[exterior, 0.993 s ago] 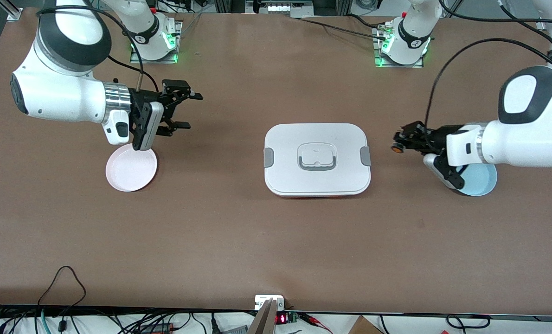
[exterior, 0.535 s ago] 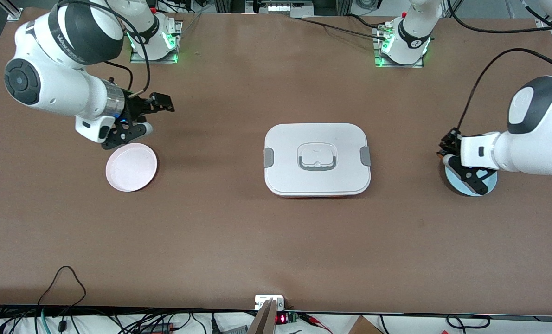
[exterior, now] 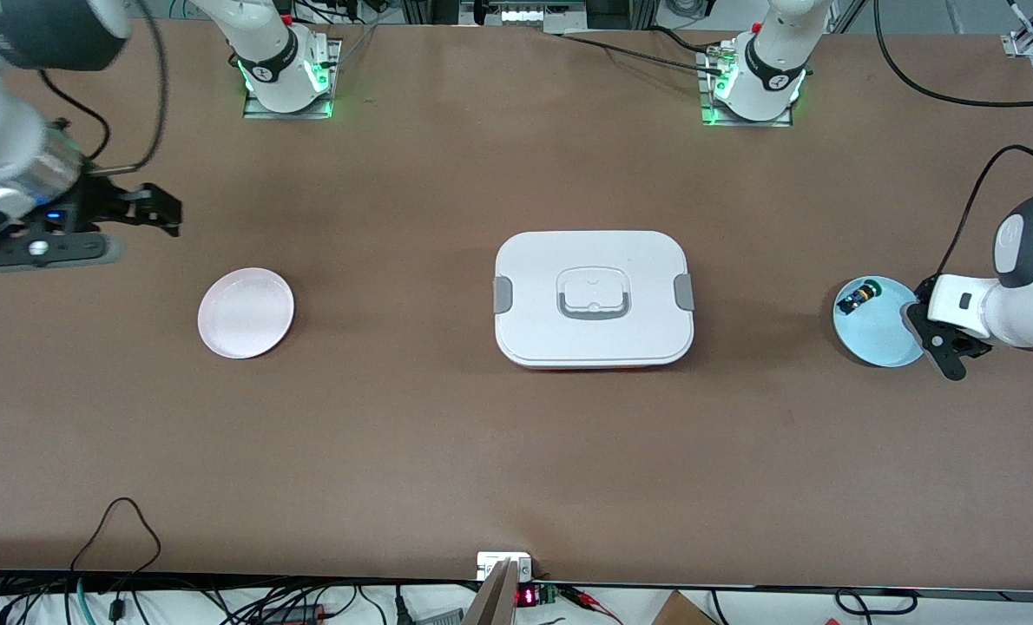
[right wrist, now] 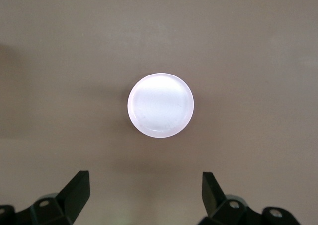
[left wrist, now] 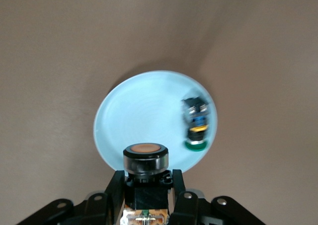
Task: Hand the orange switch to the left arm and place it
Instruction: 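Lower the switch into the blue plate and open the left gripper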
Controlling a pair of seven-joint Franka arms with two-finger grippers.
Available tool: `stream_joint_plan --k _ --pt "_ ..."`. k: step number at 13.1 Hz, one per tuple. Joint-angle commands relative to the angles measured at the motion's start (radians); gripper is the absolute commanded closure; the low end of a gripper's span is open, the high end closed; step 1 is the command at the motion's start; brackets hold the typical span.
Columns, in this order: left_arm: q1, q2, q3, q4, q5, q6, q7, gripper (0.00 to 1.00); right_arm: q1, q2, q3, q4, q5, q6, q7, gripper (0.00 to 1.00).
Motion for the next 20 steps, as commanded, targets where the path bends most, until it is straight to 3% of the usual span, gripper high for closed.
stream_joint_plan --k 1,2,3,5,10,12,14,15,16,20 --pt "0.077 0.014 -0.018 -0.108 0.055 0.191 0.168 0.84 0.127 0.027 -0.160 0.025 0.053 -0.015 -0.005 0.00" --pt "0.094 0.037 -0.018 -0.130 0.072 0.252 0.203 0.85 0.185 0.022 -0.219 0.028 0.050 -0.014 -0.010 0.00" --pt "0.116 0.057 -0.018 -0.147 0.099 0.308 0.226 0.85 0.207 0.016 -0.236 0.033 0.038 -0.007 -0.023 0.00" --pt "0.127 0.097 -0.018 -0.165 0.135 0.386 0.275 0.85 0.219 -0.002 -0.230 0.004 -0.031 0.002 -0.036 0.00" --pt "0.143 0.140 -0.018 -0.168 0.141 0.416 0.291 0.85 0.210 -0.079 -0.236 -0.159 -0.011 0.126 -0.014 0.00" --pt "0.142 0.145 -0.018 -0.173 0.141 0.414 0.291 0.84 0.209 -0.095 -0.244 -0.144 0.021 0.119 -0.016 0.00" --pt "0.151 0.145 -0.021 -0.179 0.140 0.414 0.289 0.62 0.207 -0.096 -0.259 -0.110 0.023 0.068 -0.031 0.00" --pt "0.159 0.140 -0.026 -0.179 0.140 0.405 0.291 0.23 0.207 -0.096 -0.256 -0.089 0.023 0.030 -0.031 0.00" --pt "0.157 0.132 -0.035 -0.178 0.140 0.388 0.292 0.00 0.209 -0.095 -0.253 -0.075 0.023 0.005 -0.028 0.00" --pt "0.168 0.068 -0.145 -0.139 0.121 0.207 0.280 0.00 0.209 -0.093 -0.253 -0.066 0.036 -0.006 -0.056 0.00"
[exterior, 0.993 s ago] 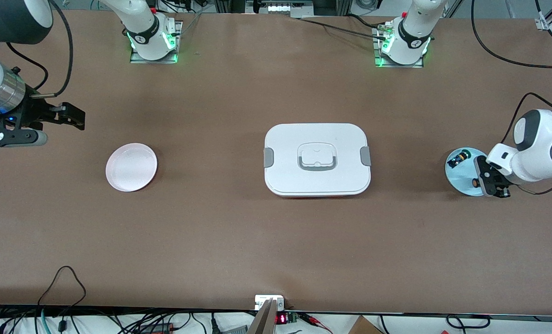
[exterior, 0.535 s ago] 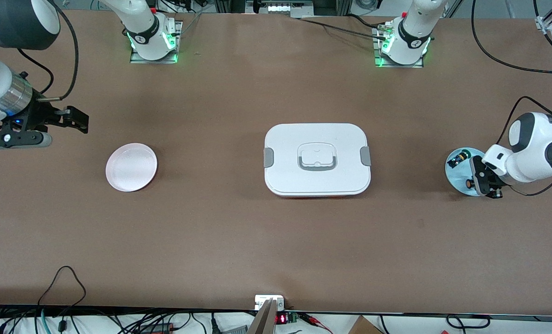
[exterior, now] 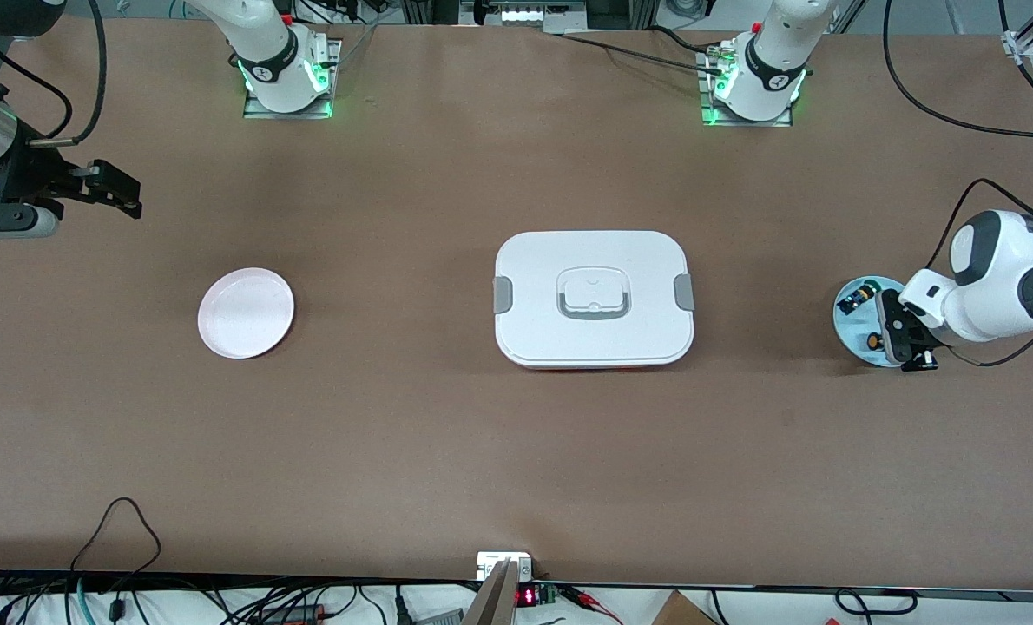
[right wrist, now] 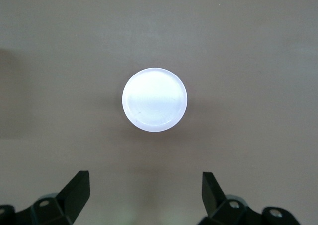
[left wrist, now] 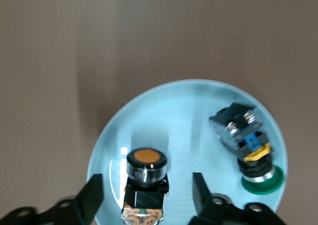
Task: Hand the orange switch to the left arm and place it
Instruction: 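Lower the switch into the blue plate and open the left gripper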
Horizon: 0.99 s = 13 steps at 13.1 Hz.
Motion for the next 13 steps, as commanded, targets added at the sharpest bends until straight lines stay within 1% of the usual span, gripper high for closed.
stream_joint_plan --k 1,2,4,6,8,10,12,13 --pt "0.016 -0.081 -0.097 0.033 0.003 -0.161 -0.009 0.00 0.004 0.001 -0.004 0.015 0.024 -0.012 -0.037 0.00" --pt "0.017 -0.092 -0.129 0.069 -0.022 -0.235 -0.017 0.00 0.004 0.003 -0.004 0.015 0.022 -0.011 -0.038 0.00" --pt "0.005 -0.098 -0.176 0.178 -0.085 -0.416 -0.039 0.00 0.004 0.003 -0.004 0.015 0.024 -0.012 -0.038 0.00" --pt "0.002 -0.098 -0.249 0.261 -0.115 -0.574 -0.149 0.00 0.004 0.006 -0.003 0.017 0.022 -0.007 -0.033 0.00" --pt "0.002 -0.098 -0.340 0.313 -0.115 -0.714 -0.294 0.00 0.005 0.004 -0.003 0.017 0.022 -0.015 -0.036 0.00" --pt "0.002 -0.098 -0.404 0.362 -0.115 -0.812 -0.410 0.00 0.004 0.004 -0.004 0.017 0.022 -0.017 -0.036 0.00" --pt "0.001 -0.099 -0.450 0.408 -0.118 -0.881 -0.518 0.00 0.002 0.004 -0.009 0.018 0.024 -0.017 -0.038 0.00" --pt "-0.016 -0.128 -0.441 0.427 -0.139 -0.888 -0.550 0.00 0.002 0.004 -0.012 0.018 0.024 -0.018 -0.038 0.00"
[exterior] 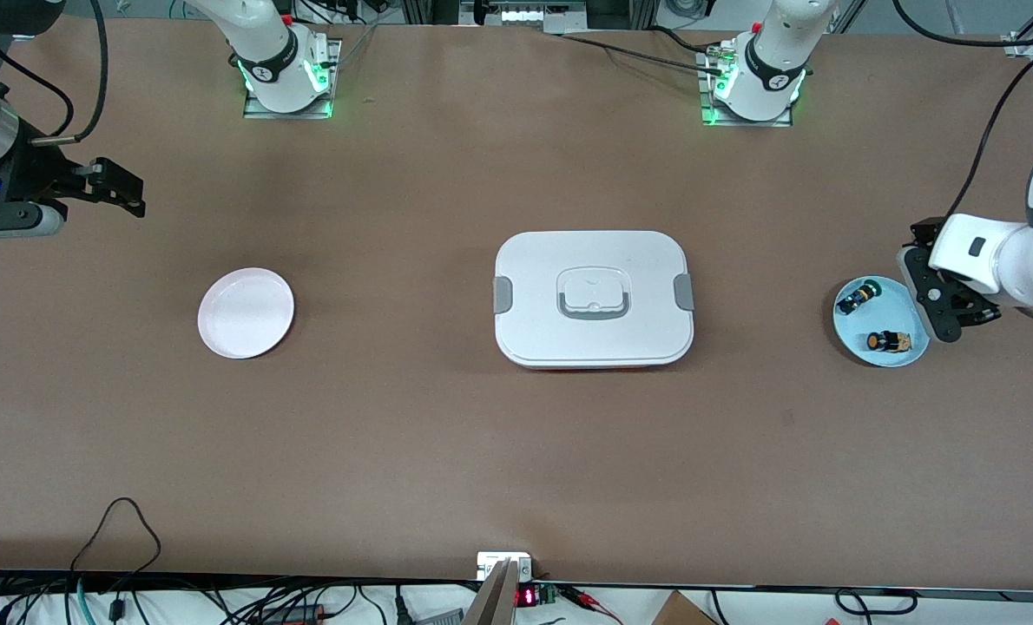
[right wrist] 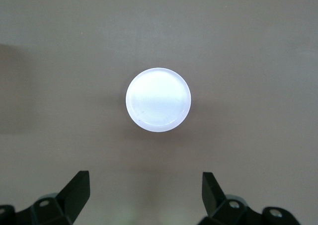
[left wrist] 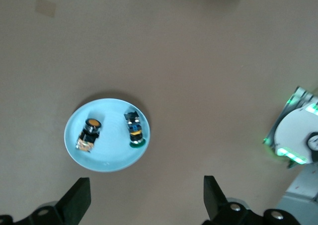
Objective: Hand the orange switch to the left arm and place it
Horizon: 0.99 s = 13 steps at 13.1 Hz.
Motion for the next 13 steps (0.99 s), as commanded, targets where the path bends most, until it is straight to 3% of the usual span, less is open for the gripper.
stream_joint_plan --k 1,5,9,13 --pt "-0.040 -0.066 0.012 0.055 -0.064 -0.046 -0.086 0.00 -0.001 0.002 -0.011 0.017 0.012 -0.018 -0.018 0.00" --pt "-0.232 -0.119 0.227 0.150 -0.185 -0.041 -0.163 0.00 0.001 0.000 -0.008 0.017 0.012 -0.020 -0.017 0.00" --pt "-0.336 -0.204 0.396 0.144 -0.342 0.026 -0.331 0.00 0.001 -0.001 -0.008 0.017 0.012 -0.020 -0.017 0.00" --pt "-0.530 -0.281 0.708 0.115 -0.556 0.121 -0.450 0.00 0.002 -0.001 -0.006 0.019 0.011 -0.020 -0.017 0.00"
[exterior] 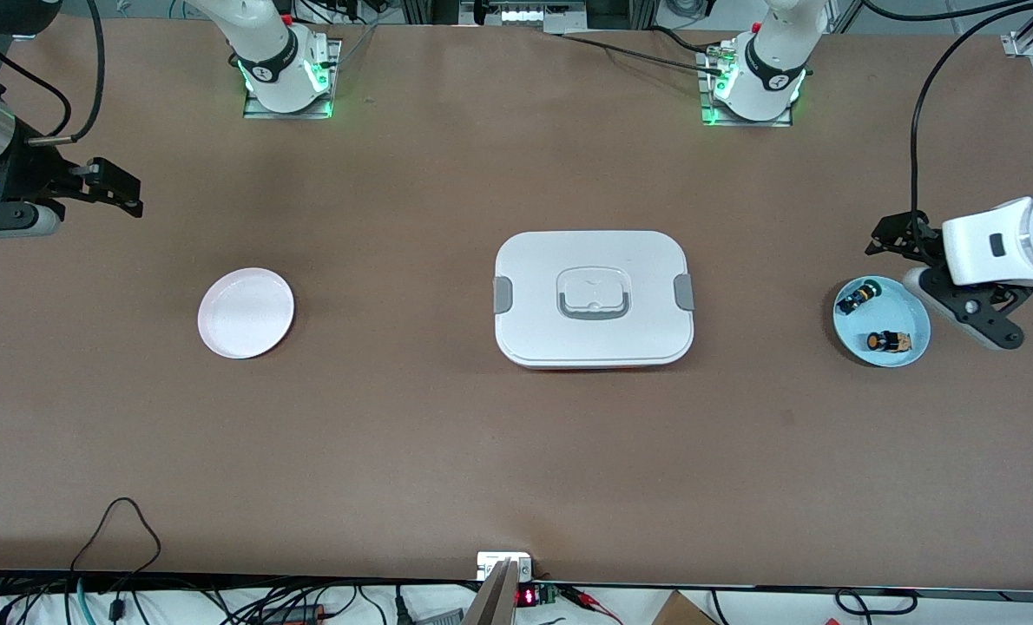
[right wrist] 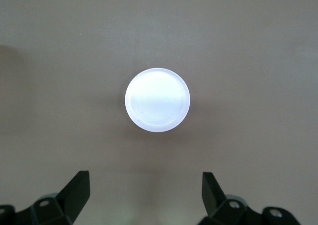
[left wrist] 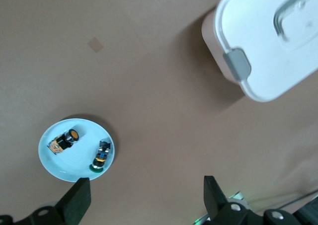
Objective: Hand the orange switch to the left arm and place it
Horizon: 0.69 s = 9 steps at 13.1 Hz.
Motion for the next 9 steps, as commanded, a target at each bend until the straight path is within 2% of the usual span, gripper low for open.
stream_joint_plan --k 1,6,9 --pt "-0.122 -0.079 0.173 -0.054 -0.083 0.064 -0.058 0.00 0.002 -0.001 -0.001 0.017 0.011 -0.019 -0.014 0.00" --pt "-0.272 -0.213 0.340 -0.171 -0.097 0.078 -0.214 0.00 0.002 0.000 -0.001 0.017 0.014 -0.019 -0.016 0.00" --pt "-0.395 -0.282 0.484 -0.253 -0.193 0.093 -0.291 0.00 0.002 0.000 -0.001 0.017 0.014 -0.019 -0.016 0.00"
